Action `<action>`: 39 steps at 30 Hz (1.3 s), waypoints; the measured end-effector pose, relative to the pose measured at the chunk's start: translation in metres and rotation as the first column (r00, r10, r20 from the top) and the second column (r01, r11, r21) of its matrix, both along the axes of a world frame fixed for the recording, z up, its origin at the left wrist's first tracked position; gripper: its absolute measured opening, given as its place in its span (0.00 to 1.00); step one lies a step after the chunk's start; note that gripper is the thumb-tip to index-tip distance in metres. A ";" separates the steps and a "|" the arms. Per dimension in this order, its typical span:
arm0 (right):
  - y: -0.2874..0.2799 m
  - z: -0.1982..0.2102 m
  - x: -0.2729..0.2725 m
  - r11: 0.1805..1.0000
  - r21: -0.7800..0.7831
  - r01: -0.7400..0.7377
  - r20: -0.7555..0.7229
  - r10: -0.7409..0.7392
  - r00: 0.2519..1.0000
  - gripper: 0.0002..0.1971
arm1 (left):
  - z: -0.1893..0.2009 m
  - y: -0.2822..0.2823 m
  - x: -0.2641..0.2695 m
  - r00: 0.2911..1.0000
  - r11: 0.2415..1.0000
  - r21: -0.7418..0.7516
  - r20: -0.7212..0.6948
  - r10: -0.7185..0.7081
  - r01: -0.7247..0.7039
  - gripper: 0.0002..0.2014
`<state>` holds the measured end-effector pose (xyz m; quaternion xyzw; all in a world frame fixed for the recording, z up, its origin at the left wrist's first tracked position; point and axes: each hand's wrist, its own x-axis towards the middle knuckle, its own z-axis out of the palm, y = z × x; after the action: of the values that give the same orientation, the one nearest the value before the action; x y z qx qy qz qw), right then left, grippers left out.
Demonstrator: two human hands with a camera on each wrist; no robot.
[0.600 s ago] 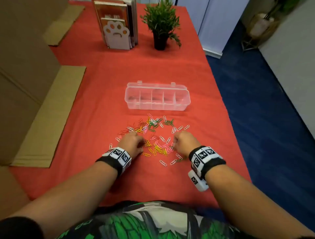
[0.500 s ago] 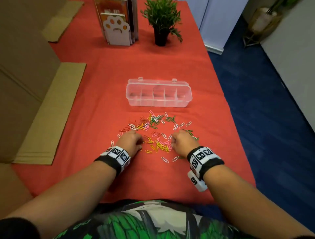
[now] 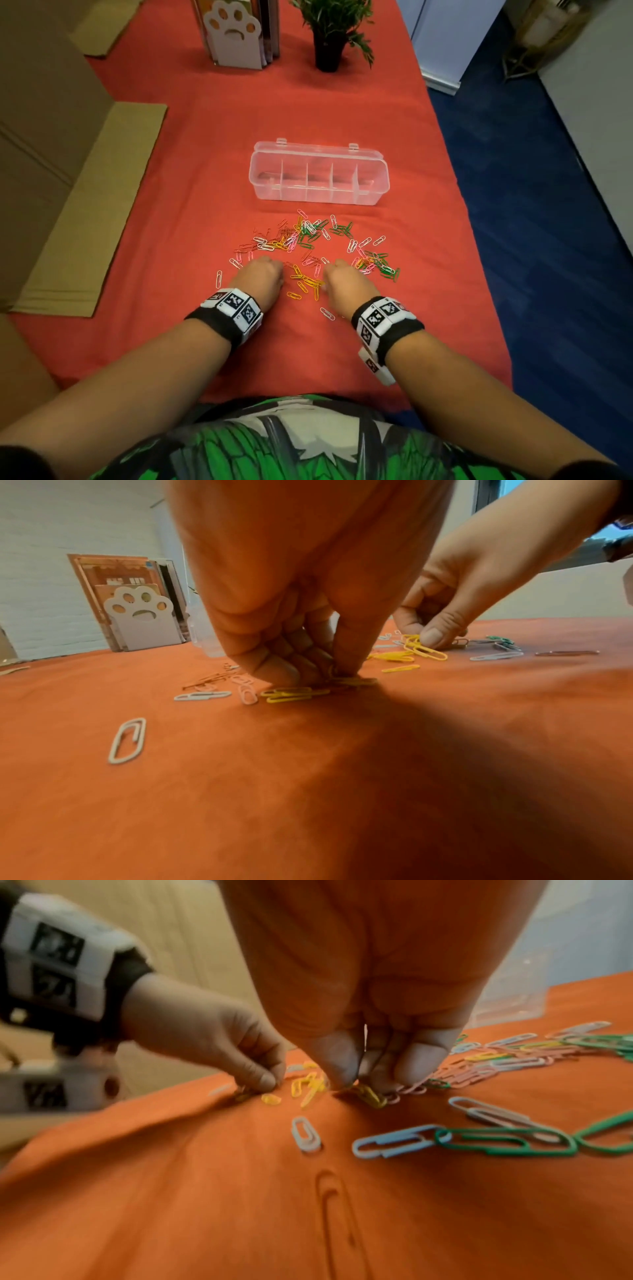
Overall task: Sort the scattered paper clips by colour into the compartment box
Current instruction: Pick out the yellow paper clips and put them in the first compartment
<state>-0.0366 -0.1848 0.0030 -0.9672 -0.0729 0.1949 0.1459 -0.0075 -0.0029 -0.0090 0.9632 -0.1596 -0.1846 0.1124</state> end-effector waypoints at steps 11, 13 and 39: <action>-0.016 0.011 0.012 0.906 0.279 0.317 -0.201 -0.267 0.942 0.09 | 0.016 0.001 0.002 0.766 0.610 -0.503 -0.571 0.297 -0.612 0.16; -0.017 0.010 0.011 0.802 0.408 0.436 -0.275 -0.348 0.896 0.11 | 0.021 -0.004 0.005 0.652 0.441 -0.509 -0.705 0.280 -0.739 0.17; 0.028 -0.020 0.001 0.999 0.026 0.035 0.061 -0.036 0.997 0.11 | 0.026 -0.001 0.005 0.662 0.381 -0.552 -0.694 0.283 -0.742 0.14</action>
<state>-0.0359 -0.1563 -0.0169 -0.9720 -0.0625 0.1615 0.1588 -0.0030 -0.0038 0.0170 0.7163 0.1305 -0.2814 0.6251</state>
